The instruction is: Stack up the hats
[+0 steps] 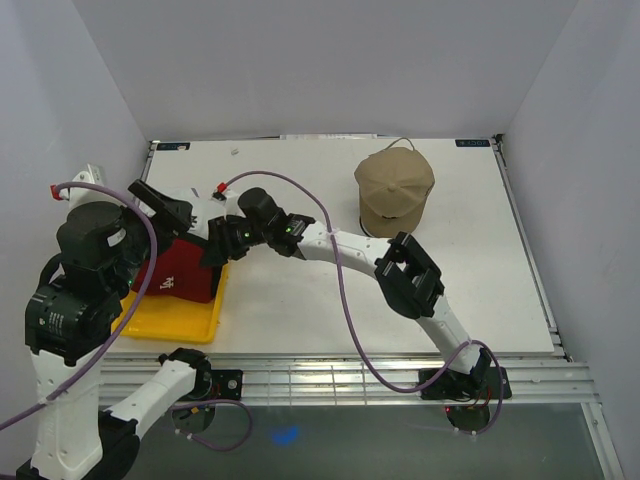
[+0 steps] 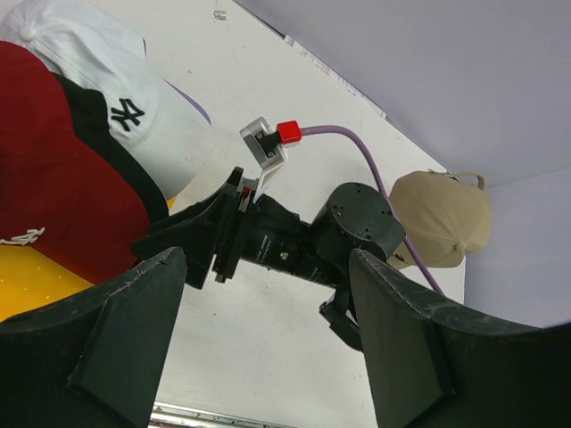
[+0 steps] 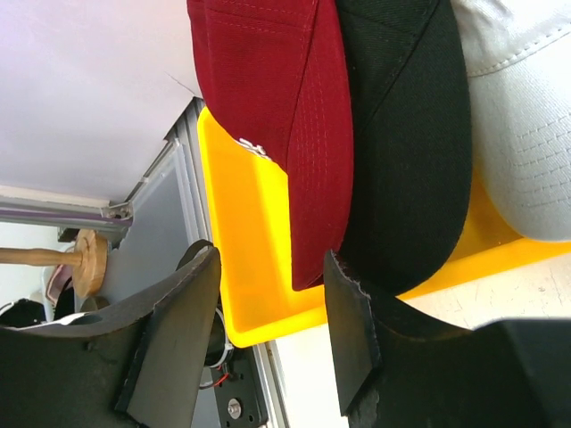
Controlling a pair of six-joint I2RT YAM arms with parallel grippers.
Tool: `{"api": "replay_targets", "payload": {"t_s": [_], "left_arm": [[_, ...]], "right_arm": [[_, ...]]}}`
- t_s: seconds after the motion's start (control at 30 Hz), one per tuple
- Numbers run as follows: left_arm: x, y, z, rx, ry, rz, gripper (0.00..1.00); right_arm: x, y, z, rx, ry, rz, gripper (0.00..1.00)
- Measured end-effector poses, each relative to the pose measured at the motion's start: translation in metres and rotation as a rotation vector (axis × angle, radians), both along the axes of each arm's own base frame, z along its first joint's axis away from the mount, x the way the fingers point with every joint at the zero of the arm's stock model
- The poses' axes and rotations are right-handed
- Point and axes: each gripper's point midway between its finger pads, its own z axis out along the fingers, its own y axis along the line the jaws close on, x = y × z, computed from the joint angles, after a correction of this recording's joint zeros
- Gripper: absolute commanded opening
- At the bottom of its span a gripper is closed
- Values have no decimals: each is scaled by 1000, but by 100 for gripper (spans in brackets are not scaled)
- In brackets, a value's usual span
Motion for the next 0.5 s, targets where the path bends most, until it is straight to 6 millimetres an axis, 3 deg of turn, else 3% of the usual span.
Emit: {"api": "replay_targets", "payload": {"t_s": [0.5], "left_arm": [[-6,1,3,9,-16,-14,84]], "right_arm": [[1,7,-11,-14,-1,-12,55]]}}
